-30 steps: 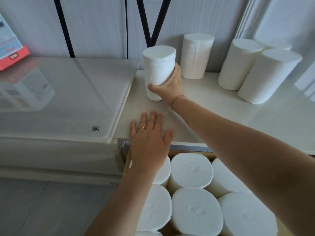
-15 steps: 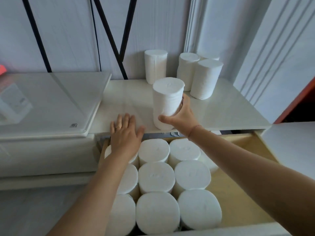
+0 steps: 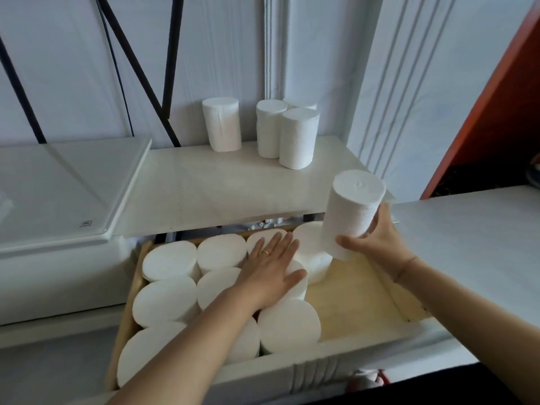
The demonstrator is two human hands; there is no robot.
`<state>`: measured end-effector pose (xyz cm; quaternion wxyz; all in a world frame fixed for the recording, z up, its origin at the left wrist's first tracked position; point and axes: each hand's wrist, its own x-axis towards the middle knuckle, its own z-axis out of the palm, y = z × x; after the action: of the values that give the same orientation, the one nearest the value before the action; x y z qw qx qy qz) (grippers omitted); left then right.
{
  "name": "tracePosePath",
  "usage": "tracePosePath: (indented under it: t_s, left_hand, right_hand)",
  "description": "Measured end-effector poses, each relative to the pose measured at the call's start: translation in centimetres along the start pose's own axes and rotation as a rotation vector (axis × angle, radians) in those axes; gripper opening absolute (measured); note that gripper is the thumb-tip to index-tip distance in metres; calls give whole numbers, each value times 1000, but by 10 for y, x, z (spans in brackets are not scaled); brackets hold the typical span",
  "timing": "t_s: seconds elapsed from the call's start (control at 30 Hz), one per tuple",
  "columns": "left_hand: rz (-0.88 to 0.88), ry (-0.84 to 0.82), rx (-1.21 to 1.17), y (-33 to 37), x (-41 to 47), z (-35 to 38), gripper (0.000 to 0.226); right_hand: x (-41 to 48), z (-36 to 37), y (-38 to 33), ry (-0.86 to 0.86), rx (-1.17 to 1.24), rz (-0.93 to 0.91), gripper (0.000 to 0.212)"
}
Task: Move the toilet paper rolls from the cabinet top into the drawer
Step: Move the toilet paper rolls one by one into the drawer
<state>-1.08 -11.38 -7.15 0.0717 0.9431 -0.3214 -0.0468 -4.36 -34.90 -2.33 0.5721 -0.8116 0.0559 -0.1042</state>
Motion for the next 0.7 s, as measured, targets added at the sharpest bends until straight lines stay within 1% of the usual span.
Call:
tracePosePath:
  t_s: [0.07, 0.13, 0.37, 0.47, 0.6, 0.7]
  left_hand:
    - [-1, -1, 16, -1, 0, 1, 66]
    - [-6, -1, 33, -2, 1, 2, 65]
    - [-2, 25, 29, -3, 2, 6, 62]
    - [-1, 38, 24, -3, 2, 7, 62]
    - [8, 9, -3, -2, 4, 6, 58]
    - [-19, -11, -43, 4, 14, 6, 60]
  right_hand:
    - [-1, -15, 8, -5, -24, 27, 110]
    - [0, -25, 13, -21, -38, 42, 108]
    - [15, -42, 16, -140, 7, 46, 102]
    - [17, -50, 19, -197, 17, 59, 103]
    - [18, -48, 29, -229, -59, 65, 101]
    - [18, -39, 40, -261, -126, 95, 105]
